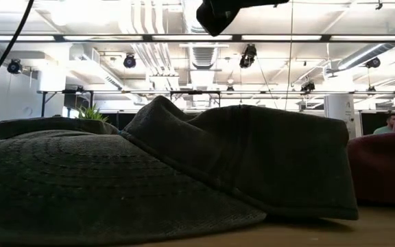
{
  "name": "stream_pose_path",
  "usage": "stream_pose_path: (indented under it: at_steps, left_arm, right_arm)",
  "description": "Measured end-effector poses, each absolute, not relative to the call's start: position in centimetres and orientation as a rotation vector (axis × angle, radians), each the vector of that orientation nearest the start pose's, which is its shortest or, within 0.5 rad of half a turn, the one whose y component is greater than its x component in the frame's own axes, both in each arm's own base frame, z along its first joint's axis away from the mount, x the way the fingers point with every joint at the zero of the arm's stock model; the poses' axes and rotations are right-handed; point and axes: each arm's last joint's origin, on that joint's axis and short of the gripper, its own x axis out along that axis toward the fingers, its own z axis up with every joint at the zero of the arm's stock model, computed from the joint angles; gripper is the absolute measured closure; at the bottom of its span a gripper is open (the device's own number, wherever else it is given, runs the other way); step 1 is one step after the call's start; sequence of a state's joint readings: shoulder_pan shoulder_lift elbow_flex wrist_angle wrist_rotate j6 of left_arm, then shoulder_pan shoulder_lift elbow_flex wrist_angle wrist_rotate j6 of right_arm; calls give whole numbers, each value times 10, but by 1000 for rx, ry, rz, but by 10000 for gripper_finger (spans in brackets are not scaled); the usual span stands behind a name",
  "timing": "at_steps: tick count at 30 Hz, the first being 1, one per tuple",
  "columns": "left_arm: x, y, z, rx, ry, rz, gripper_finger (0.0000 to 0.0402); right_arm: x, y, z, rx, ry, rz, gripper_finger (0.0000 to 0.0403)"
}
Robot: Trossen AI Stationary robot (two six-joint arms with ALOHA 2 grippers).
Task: Pick & Place hat
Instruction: Put the right red cap into the yellow bin
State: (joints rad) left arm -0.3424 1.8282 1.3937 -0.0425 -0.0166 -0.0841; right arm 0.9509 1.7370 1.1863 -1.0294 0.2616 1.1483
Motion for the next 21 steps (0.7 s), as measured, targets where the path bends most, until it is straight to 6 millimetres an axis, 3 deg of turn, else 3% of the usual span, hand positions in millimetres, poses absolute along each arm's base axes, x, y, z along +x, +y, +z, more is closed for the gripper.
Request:
stream_pose_path:
  at_steps: [7,13,21]
  left_arm:
    - [406,-141,235,-10,581,-302,323]
    - [415,-137,256,-22,504,-286,323]
    - [427,-110,267,-93,483,-207,323]
  right_arm:
    - [186,245,175,-66,1339,-247,209]
    - [192,246,157,-148,1351,-238,209]
    - [195,248,152,-153,1349,-232,209]
